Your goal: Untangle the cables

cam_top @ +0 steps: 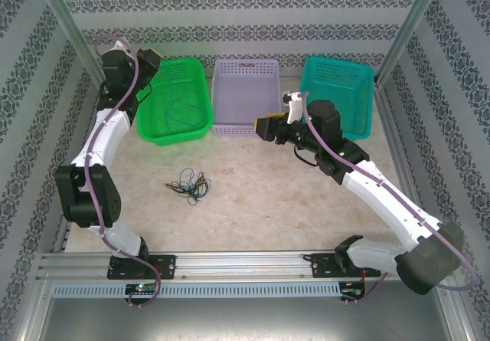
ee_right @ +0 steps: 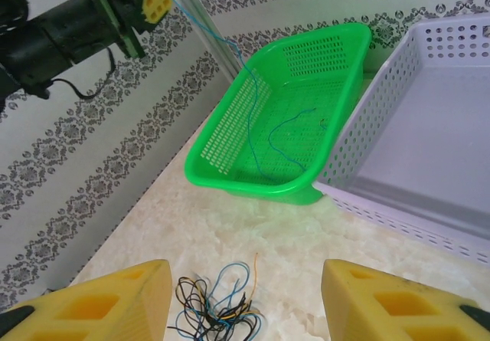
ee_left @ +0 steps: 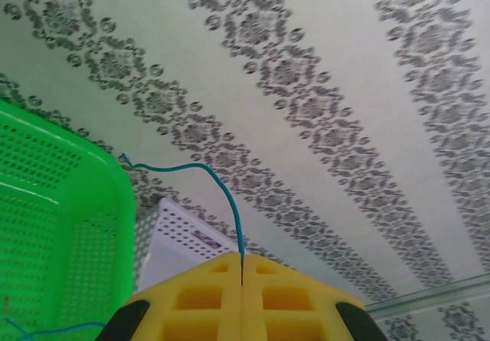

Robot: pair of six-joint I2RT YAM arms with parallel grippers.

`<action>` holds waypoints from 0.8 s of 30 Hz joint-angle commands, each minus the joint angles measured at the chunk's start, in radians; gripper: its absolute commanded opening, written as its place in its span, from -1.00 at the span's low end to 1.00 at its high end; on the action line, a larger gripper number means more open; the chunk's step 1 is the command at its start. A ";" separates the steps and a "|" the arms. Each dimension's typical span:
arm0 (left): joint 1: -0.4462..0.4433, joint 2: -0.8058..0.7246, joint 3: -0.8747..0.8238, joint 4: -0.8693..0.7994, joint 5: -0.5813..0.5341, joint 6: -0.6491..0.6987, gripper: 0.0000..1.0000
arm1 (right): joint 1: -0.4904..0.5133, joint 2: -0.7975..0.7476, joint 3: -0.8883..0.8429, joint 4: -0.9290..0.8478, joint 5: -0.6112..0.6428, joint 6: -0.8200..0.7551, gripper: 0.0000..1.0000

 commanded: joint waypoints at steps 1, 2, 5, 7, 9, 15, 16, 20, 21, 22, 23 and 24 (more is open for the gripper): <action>0.006 0.110 0.059 -0.064 -0.024 0.064 -1.00 | 0.014 -0.001 -0.009 -0.012 0.015 0.006 0.10; 0.006 0.140 0.085 -0.075 -0.024 0.066 -1.00 | 0.016 -0.003 -0.010 -0.017 0.016 0.007 0.10; 0.006 0.220 0.156 -0.116 -0.057 0.070 -1.00 | 0.018 -0.016 -0.021 -0.030 0.022 0.010 0.10; 0.006 0.272 0.205 -0.145 -0.079 0.070 -1.00 | 0.020 -0.026 -0.029 -0.037 0.027 0.014 0.10; 0.006 0.326 0.273 -0.188 -0.090 0.067 -0.88 | 0.020 -0.036 -0.037 -0.048 0.031 0.015 0.10; -0.016 0.347 0.471 -0.420 -0.163 0.104 0.32 | 0.008 -0.052 -0.047 -0.071 0.048 -0.003 0.11; -0.025 0.330 0.494 -0.468 -0.191 0.118 0.37 | 0.003 -0.048 -0.046 -0.072 0.048 -0.005 0.11; -0.051 0.227 0.523 -0.695 -0.322 0.106 0.57 | -0.014 -0.024 -0.043 -0.077 0.048 -0.005 0.11; -0.055 0.201 0.519 -0.763 -0.348 0.085 0.58 | -0.016 -0.015 -0.042 -0.080 0.053 -0.005 0.11; -0.057 0.178 0.510 -0.807 -0.357 0.069 0.57 | -0.015 -0.006 -0.042 -0.083 0.057 -0.005 0.11; -0.063 0.146 0.493 -0.852 -0.362 0.061 0.57 | -0.014 0.002 -0.043 -0.087 0.059 -0.004 0.10; -0.070 0.114 0.462 -0.893 -0.368 0.059 0.55 | -0.013 0.010 -0.043 -0.092 0.063 -0.002 0.08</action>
